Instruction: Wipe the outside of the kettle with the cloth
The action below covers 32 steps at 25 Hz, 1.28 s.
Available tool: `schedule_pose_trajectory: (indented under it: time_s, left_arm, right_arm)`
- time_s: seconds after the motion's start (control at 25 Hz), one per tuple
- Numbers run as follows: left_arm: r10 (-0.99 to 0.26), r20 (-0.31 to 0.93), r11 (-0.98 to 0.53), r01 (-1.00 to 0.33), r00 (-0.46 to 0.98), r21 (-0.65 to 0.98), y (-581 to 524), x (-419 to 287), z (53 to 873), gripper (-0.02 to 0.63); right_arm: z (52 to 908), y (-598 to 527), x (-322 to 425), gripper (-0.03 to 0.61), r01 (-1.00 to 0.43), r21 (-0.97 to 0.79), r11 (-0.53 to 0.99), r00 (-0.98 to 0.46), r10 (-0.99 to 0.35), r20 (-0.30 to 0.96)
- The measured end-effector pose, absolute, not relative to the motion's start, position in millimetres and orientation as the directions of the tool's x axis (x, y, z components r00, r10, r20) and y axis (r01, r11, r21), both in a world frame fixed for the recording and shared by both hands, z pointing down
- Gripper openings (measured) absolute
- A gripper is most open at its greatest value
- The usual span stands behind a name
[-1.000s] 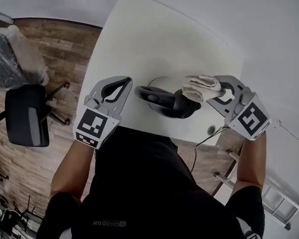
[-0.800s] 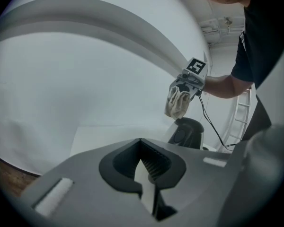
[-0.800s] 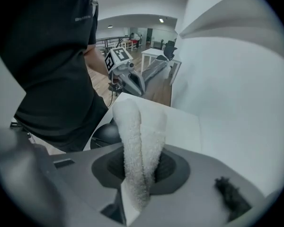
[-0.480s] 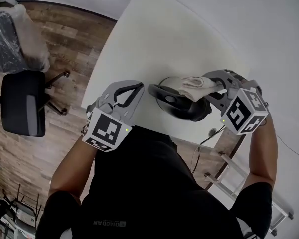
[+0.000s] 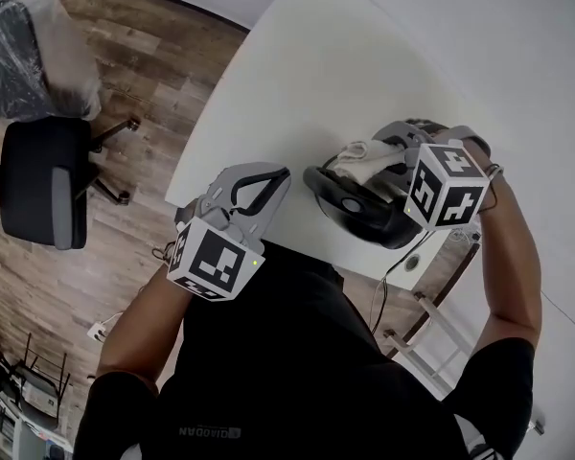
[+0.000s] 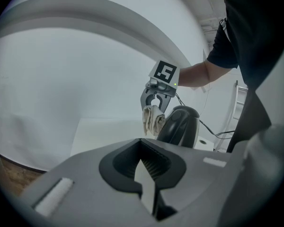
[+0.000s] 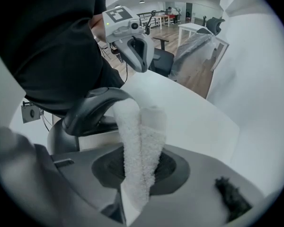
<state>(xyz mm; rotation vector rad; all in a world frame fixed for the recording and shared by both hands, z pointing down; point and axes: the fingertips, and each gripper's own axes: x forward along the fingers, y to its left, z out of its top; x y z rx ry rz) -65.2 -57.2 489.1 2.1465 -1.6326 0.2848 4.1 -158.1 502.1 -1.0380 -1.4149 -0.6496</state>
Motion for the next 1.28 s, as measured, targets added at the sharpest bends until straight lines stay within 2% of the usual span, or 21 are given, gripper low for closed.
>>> schedule_pose_trajectory:
  time_s: [0.32, 0.76, 1.04, 1.28]
  left_arm:
    - [-0.867, 0.415, -0.189, -0.952, 0.276, 0.240, -46, -68, 500, 0.008]
    - [-0.864, 0.454, -0.106, -0.961, 0.217, 0.257, -18, -89, 519, 0.008]
    - [-0.865, 0.452, -0.111, -0.961, 0.218, 0.252, -8, -97, 515, 0.008]
    - [-0.849, 0.482, -0.125, -0.968, 0.217, 0.216, -2, -114, 512, 0.008]
  right_arm:
    - [552, -142, -3, 0.094, 0.878, -0.304, 0.370, 0.225, 0.242, 0.944]
    - [622, -139, 0, 0.094, 0.852, -0.396, 0.344, 0.343, 0.205, 0.917]
    - [633, -139, -3, 0.094, 0.838, -0.398, 0.374, 0.354, 0.184, 0.917]
    - [631, -146, -14, 0.095, 0.848, -0.269, 0.456, 0.237, 0.128, 0.963]
